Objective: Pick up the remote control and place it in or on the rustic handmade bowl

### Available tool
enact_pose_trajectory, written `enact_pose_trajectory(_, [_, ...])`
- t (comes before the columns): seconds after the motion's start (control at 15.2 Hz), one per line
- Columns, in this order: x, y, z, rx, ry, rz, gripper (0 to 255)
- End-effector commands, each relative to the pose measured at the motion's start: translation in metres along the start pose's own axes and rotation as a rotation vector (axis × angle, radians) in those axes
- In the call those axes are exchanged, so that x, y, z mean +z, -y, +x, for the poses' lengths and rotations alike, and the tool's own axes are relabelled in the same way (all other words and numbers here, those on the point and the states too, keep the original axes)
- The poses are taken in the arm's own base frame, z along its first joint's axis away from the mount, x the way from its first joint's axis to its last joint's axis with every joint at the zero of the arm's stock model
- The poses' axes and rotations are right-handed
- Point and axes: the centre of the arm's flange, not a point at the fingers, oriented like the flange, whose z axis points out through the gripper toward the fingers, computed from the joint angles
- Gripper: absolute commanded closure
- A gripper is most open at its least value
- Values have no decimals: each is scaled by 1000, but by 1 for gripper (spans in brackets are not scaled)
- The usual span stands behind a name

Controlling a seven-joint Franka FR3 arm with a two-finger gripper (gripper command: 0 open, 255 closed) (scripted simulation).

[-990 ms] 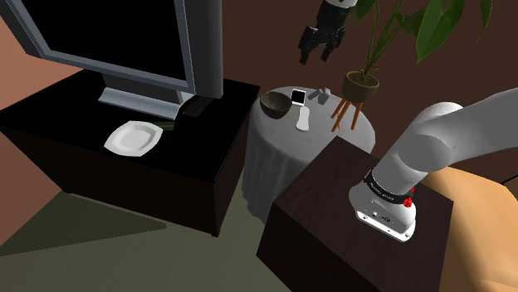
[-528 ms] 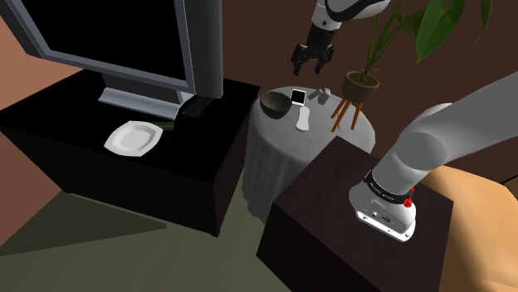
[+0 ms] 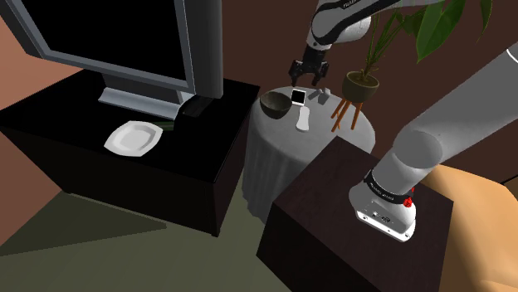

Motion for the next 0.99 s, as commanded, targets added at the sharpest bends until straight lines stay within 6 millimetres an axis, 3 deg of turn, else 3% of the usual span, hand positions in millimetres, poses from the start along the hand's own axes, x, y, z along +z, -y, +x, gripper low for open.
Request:
enact_pose_trajectory(0.0, [23, -11, 12, 42, 5, -3, 0])
enact_pose_trajectory(0.92, [173, -96, 82, 327, 45, -19, 0])
